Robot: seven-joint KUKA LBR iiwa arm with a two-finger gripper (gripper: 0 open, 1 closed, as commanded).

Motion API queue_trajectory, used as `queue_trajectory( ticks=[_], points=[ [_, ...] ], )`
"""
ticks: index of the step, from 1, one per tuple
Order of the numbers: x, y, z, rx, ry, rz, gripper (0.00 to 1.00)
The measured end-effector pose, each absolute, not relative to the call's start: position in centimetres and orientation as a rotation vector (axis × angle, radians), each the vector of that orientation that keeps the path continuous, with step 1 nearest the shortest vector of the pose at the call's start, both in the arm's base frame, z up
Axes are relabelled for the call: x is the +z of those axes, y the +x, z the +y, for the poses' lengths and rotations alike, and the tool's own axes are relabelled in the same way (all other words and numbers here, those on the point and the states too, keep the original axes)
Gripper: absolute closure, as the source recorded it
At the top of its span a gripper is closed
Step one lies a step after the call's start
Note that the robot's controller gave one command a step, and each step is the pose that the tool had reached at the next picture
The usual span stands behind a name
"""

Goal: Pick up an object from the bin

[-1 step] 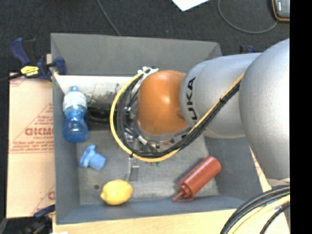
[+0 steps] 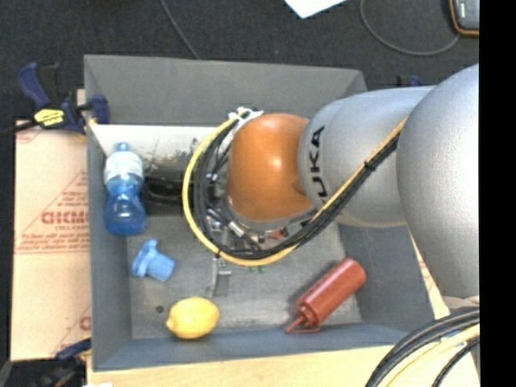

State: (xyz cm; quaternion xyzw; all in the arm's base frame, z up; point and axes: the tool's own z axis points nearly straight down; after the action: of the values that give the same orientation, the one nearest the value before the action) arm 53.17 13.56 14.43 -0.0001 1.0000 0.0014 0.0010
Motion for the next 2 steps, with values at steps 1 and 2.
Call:
queue_trajectory(
  ticks=[1,2],
  points=[
    [7.0,53.3,22.3,0.009,-0.024,3.138,0.00],
    [13.9,52.3,22.0,0.006,0.070,3.129,0.00]
  ],
)
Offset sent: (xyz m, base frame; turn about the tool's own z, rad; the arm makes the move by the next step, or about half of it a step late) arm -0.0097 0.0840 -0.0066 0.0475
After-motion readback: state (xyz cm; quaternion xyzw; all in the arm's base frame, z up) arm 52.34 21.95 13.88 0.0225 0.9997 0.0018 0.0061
